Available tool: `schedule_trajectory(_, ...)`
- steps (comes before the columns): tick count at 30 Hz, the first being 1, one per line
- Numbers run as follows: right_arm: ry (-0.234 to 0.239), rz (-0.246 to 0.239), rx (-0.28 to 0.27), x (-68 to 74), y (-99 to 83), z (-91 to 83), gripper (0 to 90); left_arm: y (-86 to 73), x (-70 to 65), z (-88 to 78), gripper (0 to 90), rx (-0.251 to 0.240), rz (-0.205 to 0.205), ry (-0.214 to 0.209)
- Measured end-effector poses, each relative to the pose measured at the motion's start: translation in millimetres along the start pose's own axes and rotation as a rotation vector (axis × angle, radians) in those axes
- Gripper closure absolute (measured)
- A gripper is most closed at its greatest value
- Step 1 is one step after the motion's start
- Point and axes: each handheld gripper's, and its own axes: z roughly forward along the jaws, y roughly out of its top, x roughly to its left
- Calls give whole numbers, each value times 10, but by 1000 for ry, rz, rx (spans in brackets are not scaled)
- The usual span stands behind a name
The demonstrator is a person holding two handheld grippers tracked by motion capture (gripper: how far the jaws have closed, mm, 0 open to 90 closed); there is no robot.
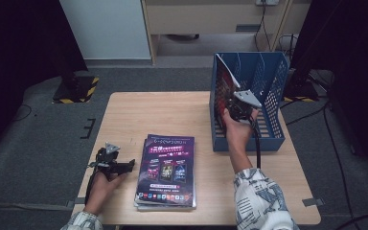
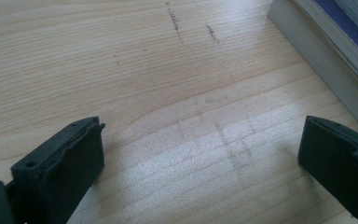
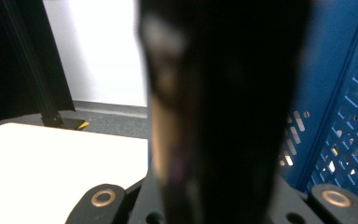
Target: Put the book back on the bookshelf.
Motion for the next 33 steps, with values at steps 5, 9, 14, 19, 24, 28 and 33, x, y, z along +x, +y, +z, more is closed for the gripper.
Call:
schedule_trajectory(5, 19, -34, 10, 46, -56, -66, 850, 0, -1, 0, 0, 0, 0, 0)
schedule_trajectory(9, 53, -48, 7, 63, -110, -121, 803, 0, -1, 0, 0, 0, 0, 0)
schedule_trajectory(14, 82, -38, -10, 48, -57, -145, 715, 0, -1, 0, 0, 0, 0, 0)
schedule_trajectory(19, 121, -23, -8, 40, 32, -120, 700, 1, -1, 0, 0, 0, 1, 0)
schedule_trajectory(24, 108, -54, -2, 14, 91, -96, 852, 0, -1, 0, 0, 0, 0, 0)
schedule_trajectory(28, 77, -69, -13, -16, 107, -81, 869, 0, -1, 0, 0, 0, 0, 0)
schedule_trajectory(33, 24, -86, -23, -36, 133, -83, 870, 0, 0, -1, 0, 2, 2, 0)
